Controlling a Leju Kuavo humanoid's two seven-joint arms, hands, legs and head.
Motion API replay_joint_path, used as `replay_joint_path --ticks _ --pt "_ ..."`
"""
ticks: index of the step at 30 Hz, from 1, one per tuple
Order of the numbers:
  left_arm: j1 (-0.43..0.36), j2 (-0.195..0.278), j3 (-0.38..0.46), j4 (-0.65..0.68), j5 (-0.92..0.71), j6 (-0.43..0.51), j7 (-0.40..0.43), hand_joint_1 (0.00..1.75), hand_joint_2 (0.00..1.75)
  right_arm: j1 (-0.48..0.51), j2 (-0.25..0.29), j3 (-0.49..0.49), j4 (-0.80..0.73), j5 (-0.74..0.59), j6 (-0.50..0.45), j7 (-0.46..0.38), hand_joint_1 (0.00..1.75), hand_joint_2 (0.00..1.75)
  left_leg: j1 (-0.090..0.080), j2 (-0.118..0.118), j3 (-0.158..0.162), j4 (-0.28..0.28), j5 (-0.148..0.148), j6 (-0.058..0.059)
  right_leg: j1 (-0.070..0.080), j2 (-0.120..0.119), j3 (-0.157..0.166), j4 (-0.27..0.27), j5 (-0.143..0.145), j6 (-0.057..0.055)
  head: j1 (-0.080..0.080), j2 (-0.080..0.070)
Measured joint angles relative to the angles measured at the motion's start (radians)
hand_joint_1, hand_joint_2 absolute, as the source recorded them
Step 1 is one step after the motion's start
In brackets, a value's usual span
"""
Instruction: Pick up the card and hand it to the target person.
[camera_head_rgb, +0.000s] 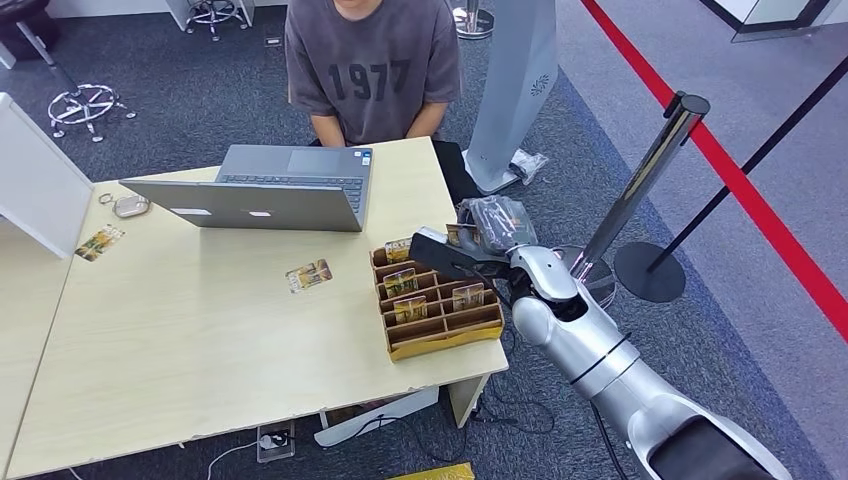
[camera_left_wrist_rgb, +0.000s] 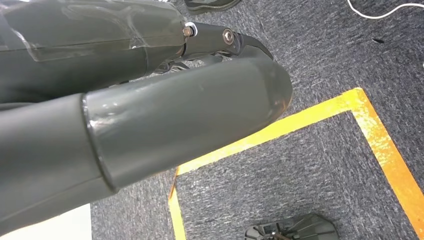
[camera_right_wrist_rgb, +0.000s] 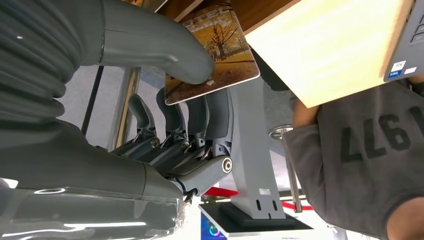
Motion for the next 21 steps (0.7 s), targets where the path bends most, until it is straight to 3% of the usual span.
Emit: replay_joint_path --ticks 12,21 --pt "0.0 0.0 0.0 0.0 0.001 0.0 0.0 0.0 0.0 0.002 -0.005 -0.001 -0.01 -0.026 0.002 0.0 1.35 1.75 0.0 0.0 0.0 0.0 0.0 0.0 0.0 0.0 0.0 0.0 0.0 0.0 0.0 0.0" --pt "0.001 0.004 0.0 0.0 0.012 0.0 -0.004 0.0 0.0 -0.033 -0.052 -0.028 -0.126 -0.096 0.002 0.029 1.31 1.75 0.0 0.0 0.0 0.0 0.0 0.0 0.0 0.0 0.0 0.0 0.0 0.0 0.0 0.0"
